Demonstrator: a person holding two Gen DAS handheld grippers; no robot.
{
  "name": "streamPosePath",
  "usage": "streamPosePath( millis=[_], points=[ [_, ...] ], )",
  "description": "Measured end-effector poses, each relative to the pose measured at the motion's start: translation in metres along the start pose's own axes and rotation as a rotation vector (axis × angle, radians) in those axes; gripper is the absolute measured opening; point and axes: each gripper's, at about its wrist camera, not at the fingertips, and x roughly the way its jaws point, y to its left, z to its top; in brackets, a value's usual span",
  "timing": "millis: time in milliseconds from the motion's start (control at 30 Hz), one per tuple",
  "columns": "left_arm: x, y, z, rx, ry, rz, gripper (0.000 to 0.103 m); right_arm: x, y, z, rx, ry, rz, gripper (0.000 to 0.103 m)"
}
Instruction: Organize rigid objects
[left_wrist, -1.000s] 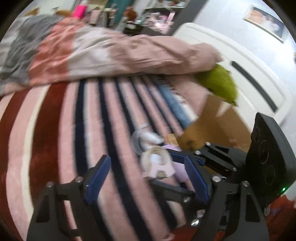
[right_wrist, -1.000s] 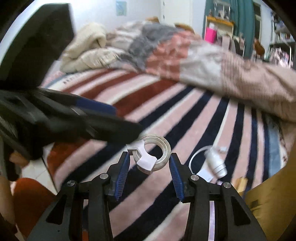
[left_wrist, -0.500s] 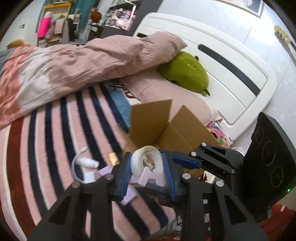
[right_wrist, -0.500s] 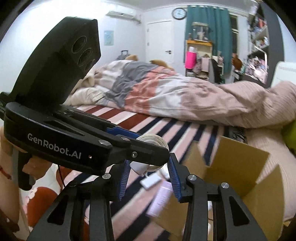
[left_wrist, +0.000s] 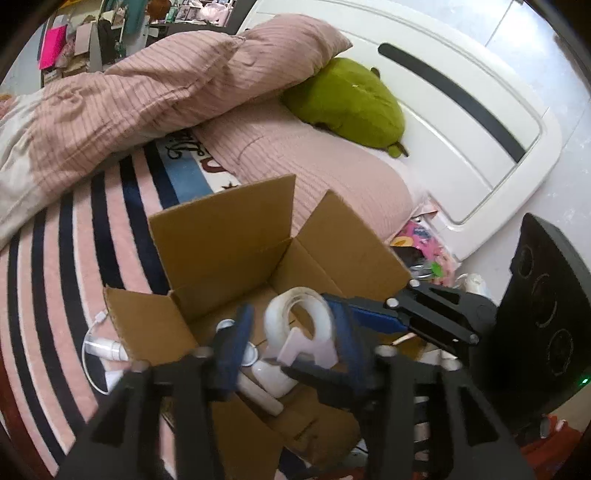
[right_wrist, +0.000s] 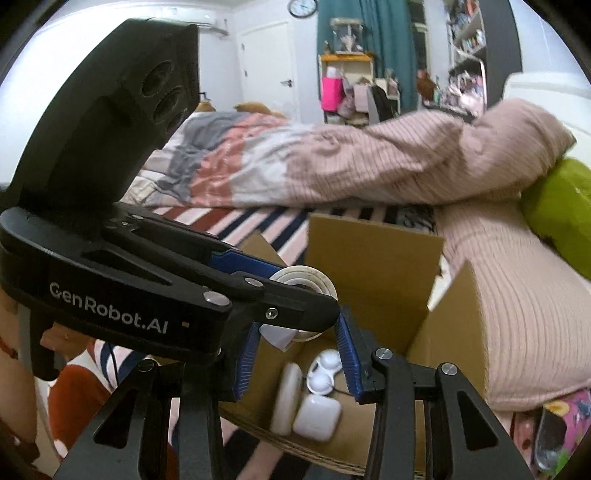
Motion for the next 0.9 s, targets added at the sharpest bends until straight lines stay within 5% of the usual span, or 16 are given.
streamPosePath(
  millis=[67, 167, 267, 600, 900],
  points=[
    [-0.001, -0.002, 0.000, 0.007, -0.010, 0.032, 0.069, 0.002, -0.004, -0.002, 0.006, 0.017, -0.018, 0.041],
    [-0.014, -0.001, -0.005, 0.006, -0.036, 0.050, 0.071, 0.000, -0.004, -0.005, 0.022, 0.013, -0.029, 0.062],
    [-0.034, 0.006, -0.011, -0.006, -0.085, 0.104, 0.084, -0.003, 0.000, -0.003, 0.030, -0.001, -0.011, 0.062],
    [-0.134, 0.068, -0.066, -0.140, -0.297, 0.296, 0.091, -0.009, 0.071, 0.016, -0.044, -0.088, 0.129, 0.065],
    [-0.159, 0.166, -0.127, -0.265, -0.315, 0.393, 0.096, 0.044, 0.163, 0.020, -0.158, 0.016, 0.222, 0.069]
  ],
)
